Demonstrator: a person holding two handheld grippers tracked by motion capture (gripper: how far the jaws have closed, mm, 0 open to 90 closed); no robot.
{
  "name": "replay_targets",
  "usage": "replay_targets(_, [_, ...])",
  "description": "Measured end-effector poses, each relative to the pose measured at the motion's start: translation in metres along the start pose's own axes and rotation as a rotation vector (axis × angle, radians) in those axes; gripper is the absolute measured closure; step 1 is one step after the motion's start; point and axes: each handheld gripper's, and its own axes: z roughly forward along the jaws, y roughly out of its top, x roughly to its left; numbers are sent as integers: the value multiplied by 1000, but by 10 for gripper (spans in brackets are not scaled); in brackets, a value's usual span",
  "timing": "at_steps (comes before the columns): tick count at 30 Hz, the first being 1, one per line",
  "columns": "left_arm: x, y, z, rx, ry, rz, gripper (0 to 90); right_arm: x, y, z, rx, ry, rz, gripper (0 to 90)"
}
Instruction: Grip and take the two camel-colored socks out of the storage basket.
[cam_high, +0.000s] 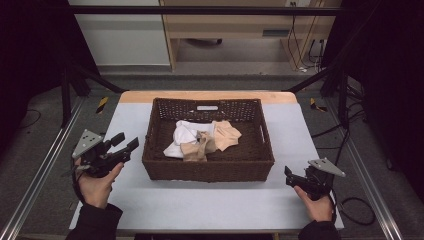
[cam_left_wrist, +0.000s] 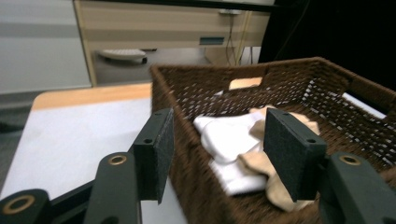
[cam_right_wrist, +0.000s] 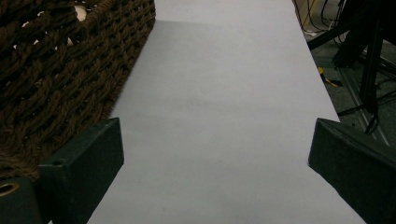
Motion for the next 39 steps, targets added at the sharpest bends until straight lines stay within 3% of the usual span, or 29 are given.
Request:
replay_targets(13, [-36,28,36,-7,-56,37,447,1,1,0,-5,-1,-3,38])
replay_targets(25, [-73,51,79,45,-89,116,470,1,2,1,-5,-5,-7,40])
replay_targets(39, [-91,45,124,86,-99,125,485,1,2,1,-9,-17,-13,42])
